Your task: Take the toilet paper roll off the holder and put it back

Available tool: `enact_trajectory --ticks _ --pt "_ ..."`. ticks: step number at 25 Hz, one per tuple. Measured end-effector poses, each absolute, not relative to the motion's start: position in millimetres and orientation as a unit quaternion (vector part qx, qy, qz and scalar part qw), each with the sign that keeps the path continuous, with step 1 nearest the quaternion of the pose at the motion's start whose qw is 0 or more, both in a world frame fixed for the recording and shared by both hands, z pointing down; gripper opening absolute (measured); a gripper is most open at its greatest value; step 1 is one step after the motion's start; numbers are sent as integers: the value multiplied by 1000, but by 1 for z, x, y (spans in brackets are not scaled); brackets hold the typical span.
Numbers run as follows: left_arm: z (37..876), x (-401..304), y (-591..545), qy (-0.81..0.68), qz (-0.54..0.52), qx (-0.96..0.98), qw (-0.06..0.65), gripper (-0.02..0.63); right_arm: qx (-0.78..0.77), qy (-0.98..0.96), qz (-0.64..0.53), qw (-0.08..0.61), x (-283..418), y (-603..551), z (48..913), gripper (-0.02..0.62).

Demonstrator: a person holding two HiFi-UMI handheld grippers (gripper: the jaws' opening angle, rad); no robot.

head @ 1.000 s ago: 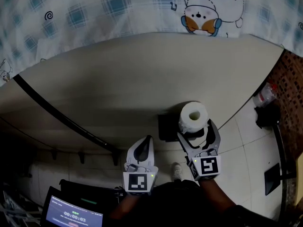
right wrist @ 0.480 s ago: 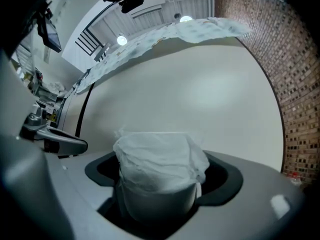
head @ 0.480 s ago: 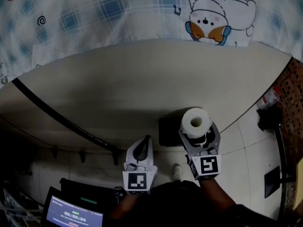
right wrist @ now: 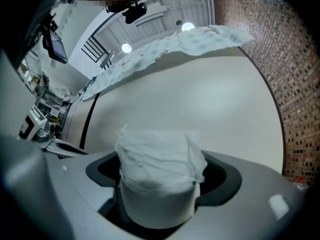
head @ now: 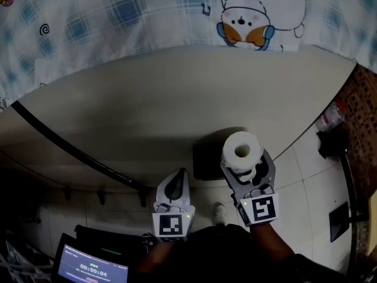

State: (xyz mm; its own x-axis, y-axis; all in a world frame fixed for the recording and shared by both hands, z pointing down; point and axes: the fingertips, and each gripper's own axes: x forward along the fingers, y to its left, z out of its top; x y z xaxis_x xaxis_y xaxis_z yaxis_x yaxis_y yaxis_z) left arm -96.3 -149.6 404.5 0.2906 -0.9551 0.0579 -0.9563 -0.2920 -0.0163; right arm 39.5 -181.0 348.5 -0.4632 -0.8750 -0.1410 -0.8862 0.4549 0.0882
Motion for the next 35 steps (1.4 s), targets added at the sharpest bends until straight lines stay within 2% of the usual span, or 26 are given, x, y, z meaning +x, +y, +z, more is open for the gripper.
enact_trajectory --ticks 5,23,31,35 --pt "413 -88 -143 -584 36 811 17 17 -518 846 127 27 36 -162 330 439" --pt "461 -73 -112 -567 80 820 14 20 -534 839 94 44 55 -120 343 438" --pt "504 -65 -108 -550 96 828 59 107 -541 835 87 37 66 -113 350 438" --pt "519 -53 -115 -540 124 829 71 106 -541 836 90 37 72 -115 349 438"
